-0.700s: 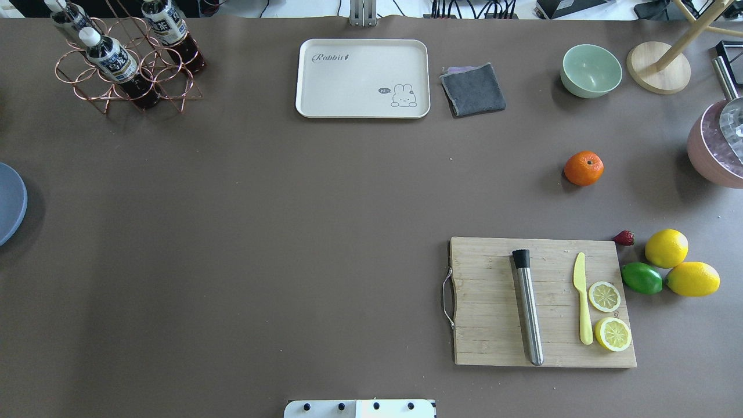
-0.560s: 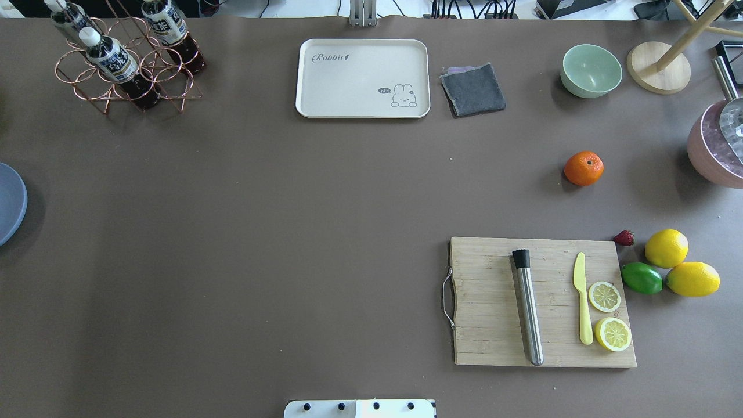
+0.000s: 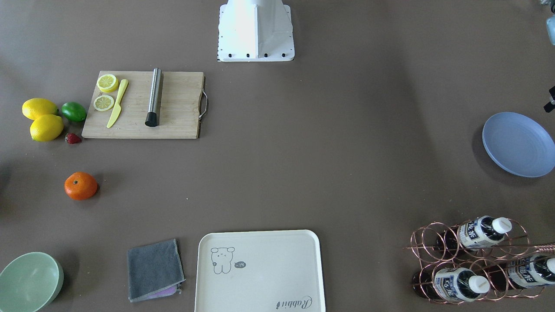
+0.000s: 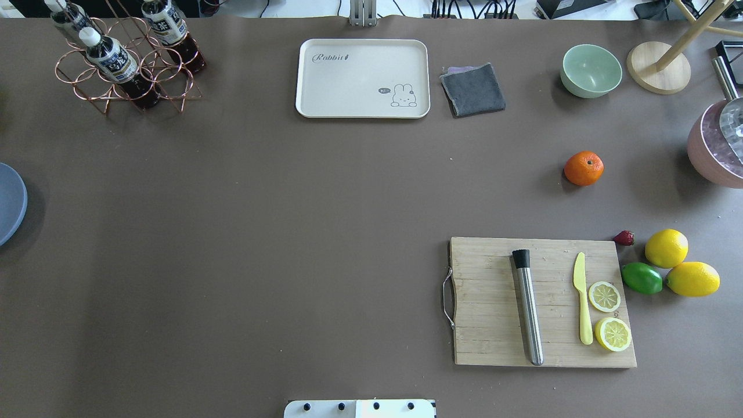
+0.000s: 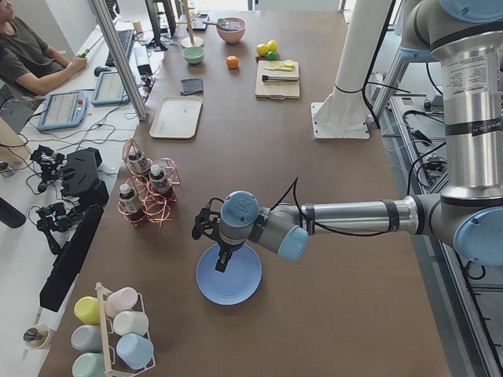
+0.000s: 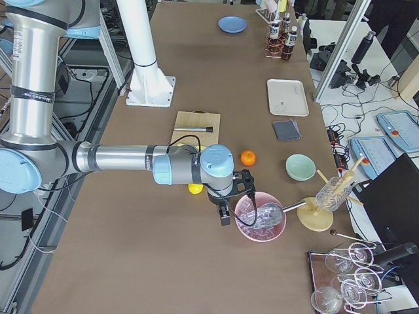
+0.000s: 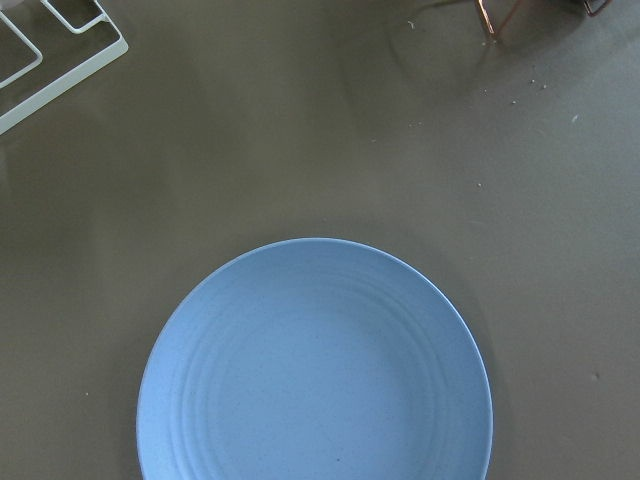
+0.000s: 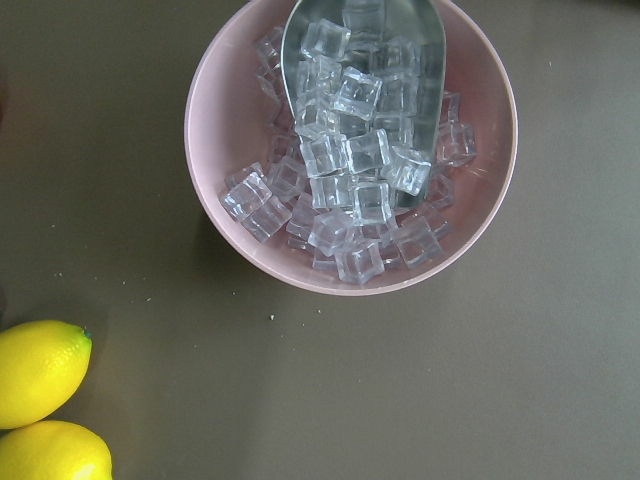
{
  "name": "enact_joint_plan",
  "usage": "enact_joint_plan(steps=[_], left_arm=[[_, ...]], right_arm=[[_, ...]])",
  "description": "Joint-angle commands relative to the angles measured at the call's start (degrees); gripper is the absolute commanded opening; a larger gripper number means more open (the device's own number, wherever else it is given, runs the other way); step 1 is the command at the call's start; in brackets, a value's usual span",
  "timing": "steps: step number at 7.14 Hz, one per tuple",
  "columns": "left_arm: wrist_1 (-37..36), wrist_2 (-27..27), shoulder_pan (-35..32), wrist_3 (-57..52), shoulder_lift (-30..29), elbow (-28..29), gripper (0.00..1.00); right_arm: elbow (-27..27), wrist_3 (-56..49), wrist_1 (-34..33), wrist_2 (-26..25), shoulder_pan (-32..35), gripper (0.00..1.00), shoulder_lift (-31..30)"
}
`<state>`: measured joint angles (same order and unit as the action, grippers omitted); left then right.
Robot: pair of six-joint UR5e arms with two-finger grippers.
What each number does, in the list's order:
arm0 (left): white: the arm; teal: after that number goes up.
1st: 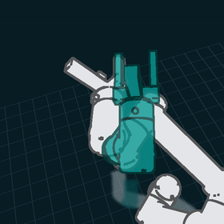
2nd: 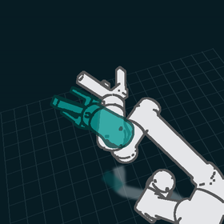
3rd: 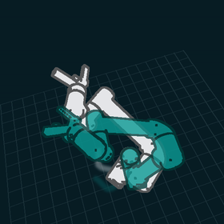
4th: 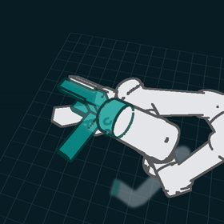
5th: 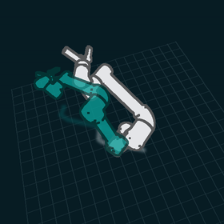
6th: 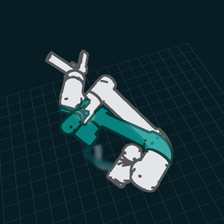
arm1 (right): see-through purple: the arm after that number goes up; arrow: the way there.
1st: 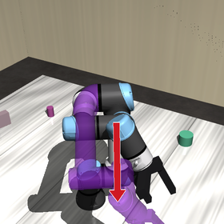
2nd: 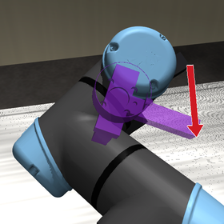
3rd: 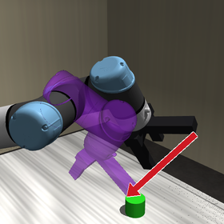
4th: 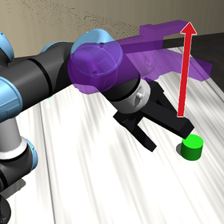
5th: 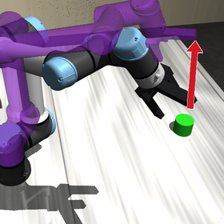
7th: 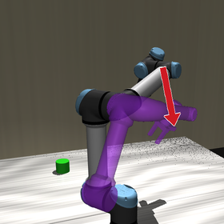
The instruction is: Pick orange to plate
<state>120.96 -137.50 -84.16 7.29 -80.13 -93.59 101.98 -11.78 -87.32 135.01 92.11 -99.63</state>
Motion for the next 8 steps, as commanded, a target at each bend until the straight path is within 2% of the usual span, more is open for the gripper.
enact_joint_plan(steps=[1,8], left_arm=[[0.86,0.3,2.32,0.44,0.86,0.25,0.98],[1.21,0.21,2.25,0.36,1.38,0.08,0.98]], right_arm=[[-0.12,0.0,0.05,-0.09,0.0,1.0,-0.04],[-0.03,0.0,0.49,0.52,-0.09,1.0,-0.83]])
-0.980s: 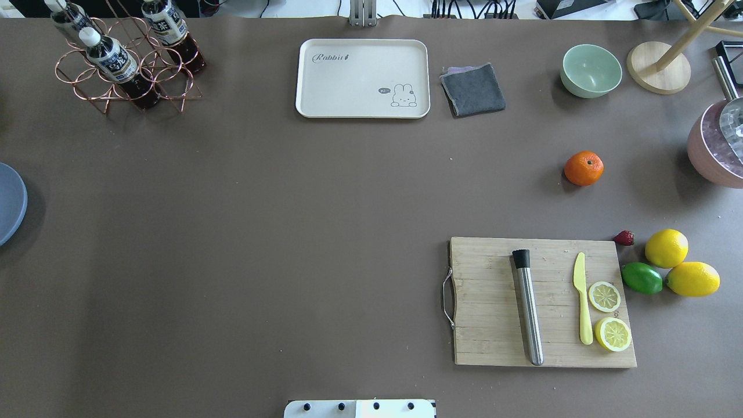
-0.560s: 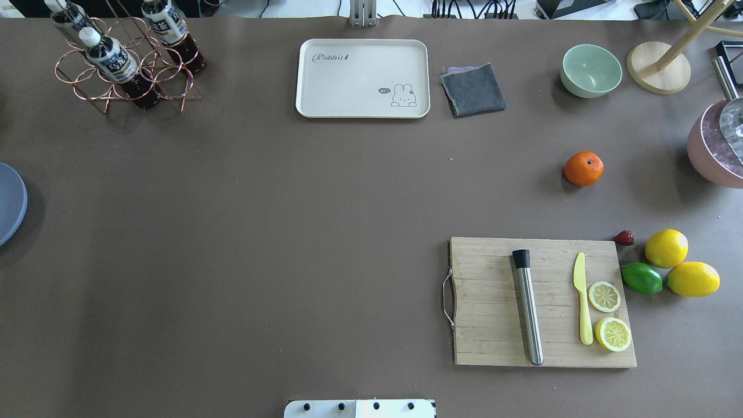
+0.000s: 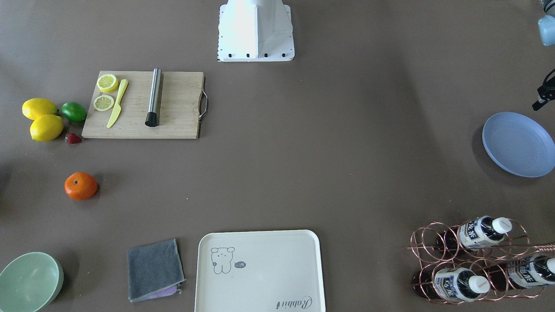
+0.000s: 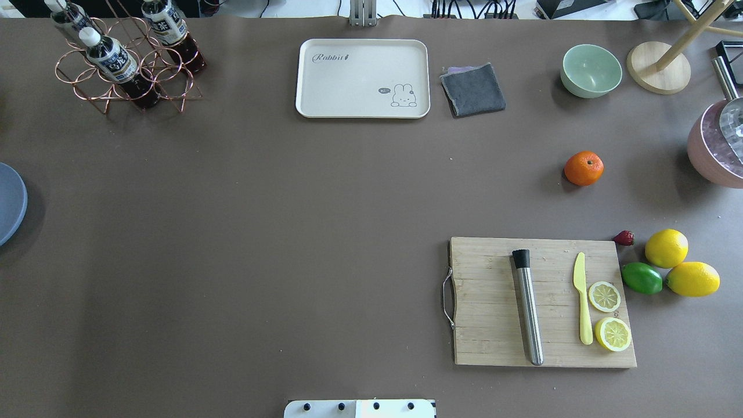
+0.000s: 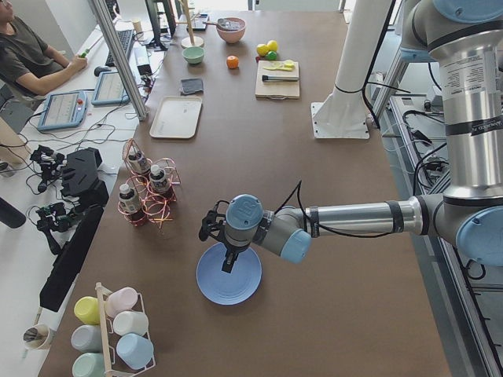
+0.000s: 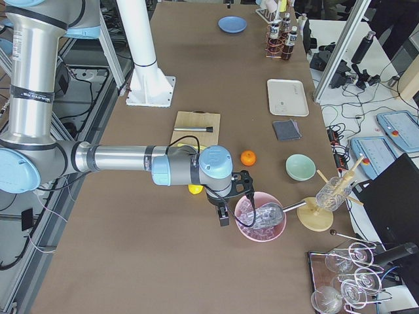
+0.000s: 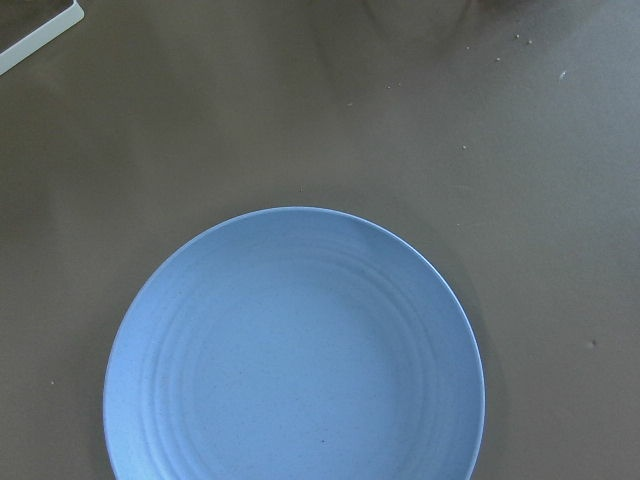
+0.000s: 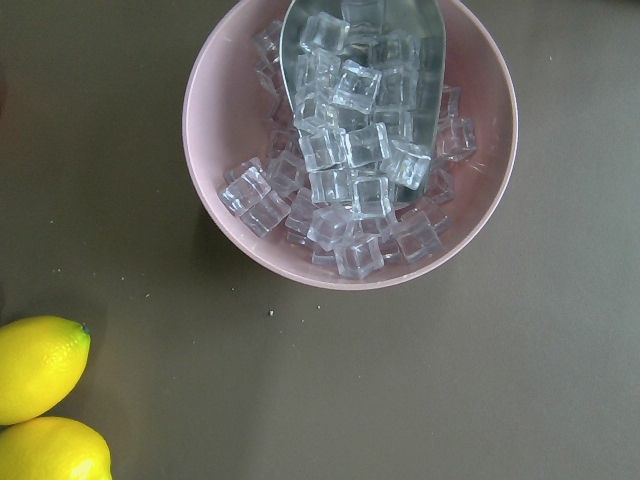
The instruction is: Pick orange to plate
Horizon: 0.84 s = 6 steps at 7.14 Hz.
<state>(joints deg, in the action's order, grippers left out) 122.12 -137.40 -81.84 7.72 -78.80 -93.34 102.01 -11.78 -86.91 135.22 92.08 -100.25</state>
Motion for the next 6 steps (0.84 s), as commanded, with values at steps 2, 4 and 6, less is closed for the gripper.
enact_joint_plan(steps=[2,4,6], left_arm=[[0.05,0.2,-0.08,-0.16,0.05,0.09,0.98],[0.14,0.2,-0.08,-0.16,0.14,0.09,0.98],[0.14,0.2,-0.08,-0.24,0.22,0.18,0.98]], right_arm=[[-0.14,0.0,0.07,2.24,0.03,1.0,-0.39],[-0.23,0.0,0.16,2.33,-0.06,1.0,-0.39],[-0.49,0.0,0.07,2.24,-0.06,1.0,-0.39]])
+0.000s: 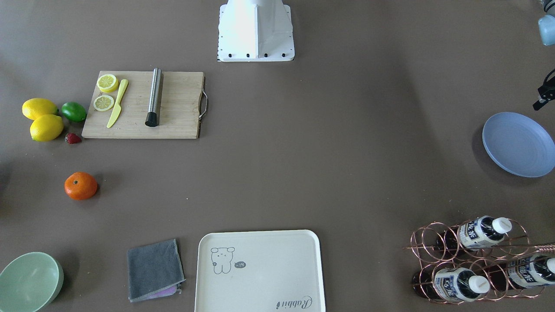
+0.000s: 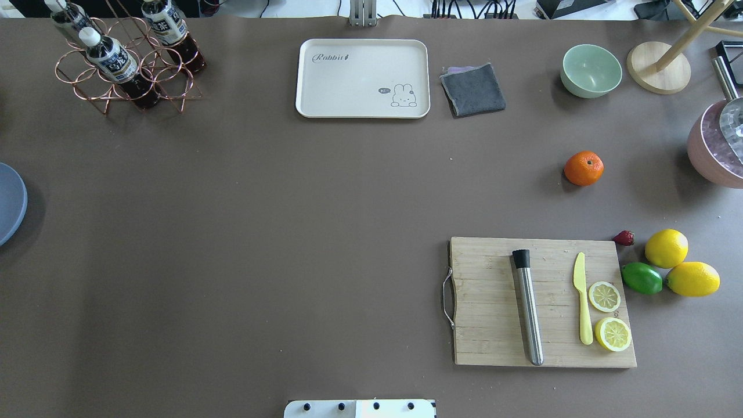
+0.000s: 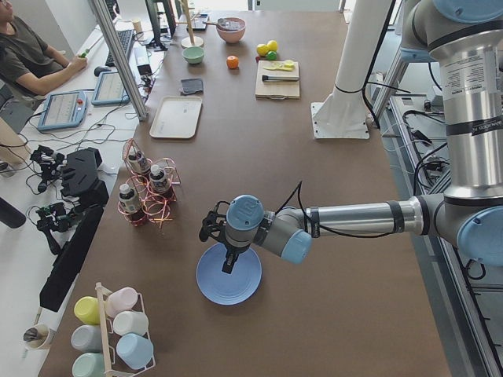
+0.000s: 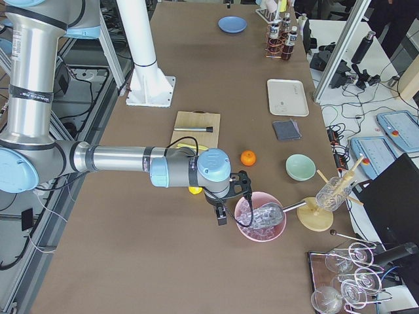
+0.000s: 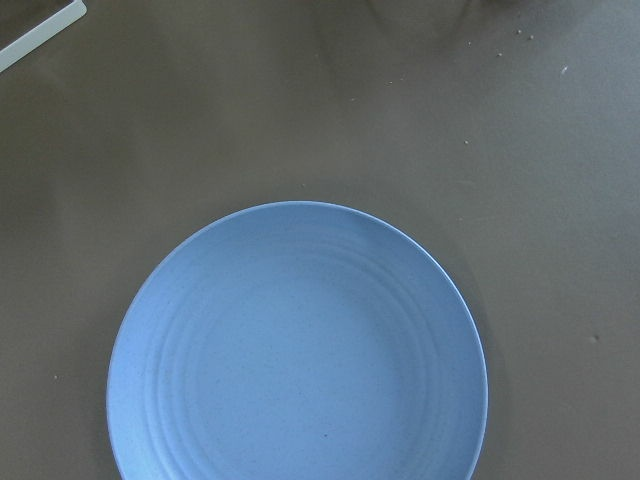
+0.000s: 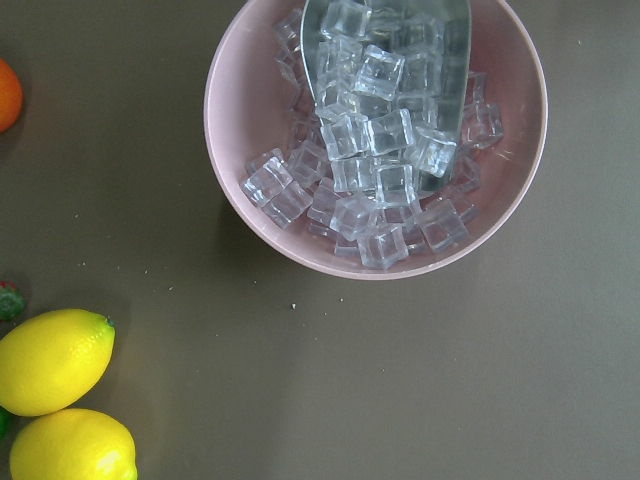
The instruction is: Pick orange to plate
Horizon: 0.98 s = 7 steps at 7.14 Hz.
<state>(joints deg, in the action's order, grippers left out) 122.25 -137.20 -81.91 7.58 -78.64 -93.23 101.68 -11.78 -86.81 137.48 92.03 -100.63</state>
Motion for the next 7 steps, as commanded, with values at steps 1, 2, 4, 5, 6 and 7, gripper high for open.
enact_joint_plan(steps=[1,2,4,5,6,7], left_arm=[[0.0,0.0,0.0,-0.11,0.07,0.15,0.98],[0.0,0.0,0.0,-0.02,0.07,0.06,0.98],[0.09,-0.18,0.0,0.07,0.07,-0.2,0.98],[0.7,0.0,0.0,0.07,0.07,-0.03,0.98],[0.79,0.0,0.0,-0.02,0.07,0.06,0.98],[0.8,0.0,0.0,-0.02,0.16,0.06,0.98]], right_arm=[[-0.17,0.0,-0.02,0.07,-0.01,1.0,0.0],[-0.17,0.0,0.07,0.07,-0.01,1.0,-0.35],[-0.26,0.0,0.07,-0.02,-0.01,1.0,-0.62],[-0.26,0.0,-0.02,-0.02,-0.01,1.0,-0.62],[-0.17,0.0,-0.02,0.15,-0.01,1.0,-0.62],[-0.26,0.0,-0.02,0.15,-0.01,1.0,-0.62]])
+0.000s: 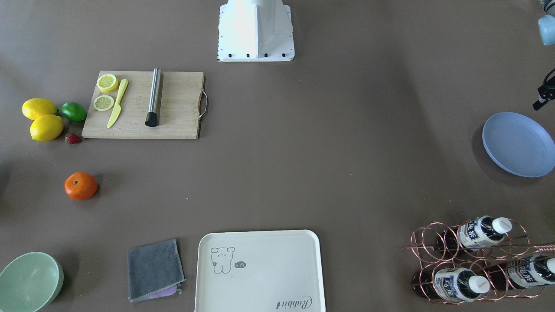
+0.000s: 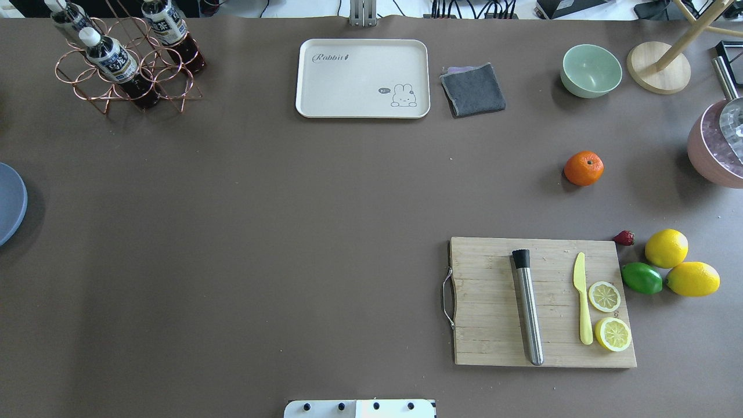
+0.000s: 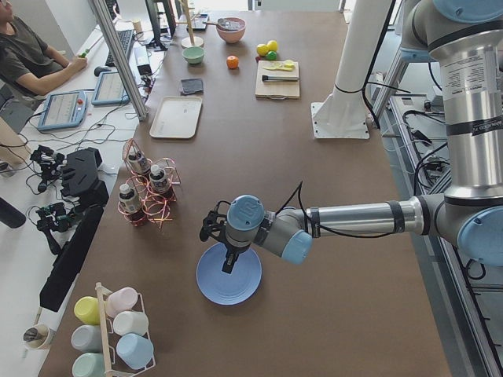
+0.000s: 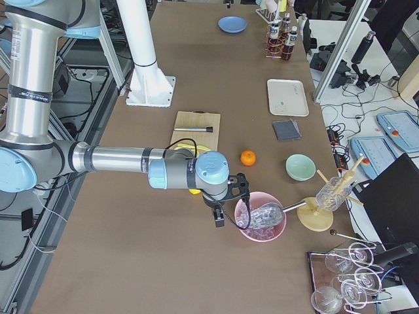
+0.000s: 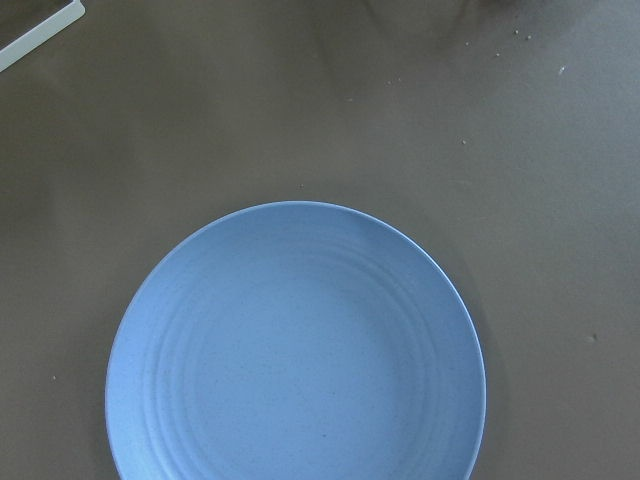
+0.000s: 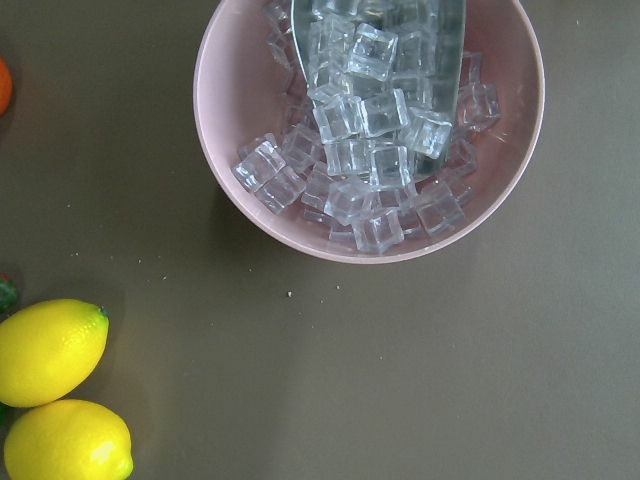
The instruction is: Pick orange to plate
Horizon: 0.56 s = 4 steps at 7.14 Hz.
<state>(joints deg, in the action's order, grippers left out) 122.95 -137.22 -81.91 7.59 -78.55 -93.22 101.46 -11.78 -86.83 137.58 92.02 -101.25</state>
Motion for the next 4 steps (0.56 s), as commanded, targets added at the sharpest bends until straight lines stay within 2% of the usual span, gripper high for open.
enact_joint_plan(steps=[1,3,4], left_arm=[[0.1,0.02,0.0,-0.21,0.06,0.31,0.97],[0.1,0.2,0.0,-0.38,0.06,0.58,0.97],[1.31,0.2,0.0,-0.56,-0.46,3.28,0.97]], right_arm=[[-0.03,0.0,-0.01,0.06,0.0,1.0,0.08],[-0.38,0.0,-0.01,0.06,-0.18,1.0,0.17],[-0.3,0.0,-0.01,0.15,-0.09,1.0,-0.09]])
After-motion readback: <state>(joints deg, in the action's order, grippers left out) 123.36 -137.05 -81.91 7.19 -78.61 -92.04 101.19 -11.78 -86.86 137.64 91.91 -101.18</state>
